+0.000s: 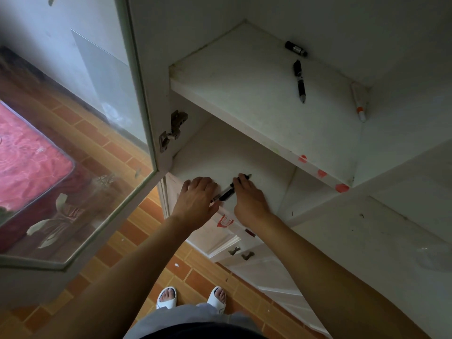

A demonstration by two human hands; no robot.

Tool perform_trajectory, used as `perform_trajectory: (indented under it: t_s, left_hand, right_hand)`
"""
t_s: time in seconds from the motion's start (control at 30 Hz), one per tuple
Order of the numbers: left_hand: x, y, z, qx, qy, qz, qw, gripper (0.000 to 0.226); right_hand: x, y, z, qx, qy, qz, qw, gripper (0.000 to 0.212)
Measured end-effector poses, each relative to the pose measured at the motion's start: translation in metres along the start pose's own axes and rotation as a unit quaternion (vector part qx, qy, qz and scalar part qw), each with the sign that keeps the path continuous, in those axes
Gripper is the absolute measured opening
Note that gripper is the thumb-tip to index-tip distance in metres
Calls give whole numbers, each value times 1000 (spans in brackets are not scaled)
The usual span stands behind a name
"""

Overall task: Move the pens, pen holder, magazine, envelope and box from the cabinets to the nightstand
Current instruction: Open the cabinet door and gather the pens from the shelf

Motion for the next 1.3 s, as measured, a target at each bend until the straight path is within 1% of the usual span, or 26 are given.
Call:
perform_trajectory:
  t_s: [0.13,0.27,0.43,0.57,0.87,1.0,1.17,1.3]
  left_hand:
    - [2,-2,3,-4,-5,1,1000,49]
    - [0,-3,1,17,8,0,1000,41]
    - [-11,-4,-4,49,31,-8,998,28]
    - [-22,0,-6,53,38,-17,998,27]
    - [-33,10,-10,59,49,-40,996,33]
    - [-35,15,-11,52,42,-48,997,33]
    - [-35,21,-11,38,73,-62,995,35]
    - [-28,18,-9,22,106,-67,992,32]
  right_hand:
    - [6,-2,-11,29,1,-24,999,71]
    - [11,-11,-19,62,31,-53,996,61]
    - [12,-18,-23,83,9,-73,994,41]
    - [4,-18,-20,91,-4,-95,991,30]
    - [-23,-12,-12,68,-46,-146,986,28]
    - [-14,-9,-13,67,-55,-140,986,32]
    - [1,-8,-15,61,-61,-127,988,24]
    - [-13,-9,-14,54,-79,-135,986,22]
Point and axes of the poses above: each hand's wrist, its own y-axis away from the middle knuckle, its own z-axis out of the palm, x = y × z, the point moved 8 cm from there along -y, towards the middle knuckle, and after that the axes turned 3 degrees about x, right-handed, at the moved point
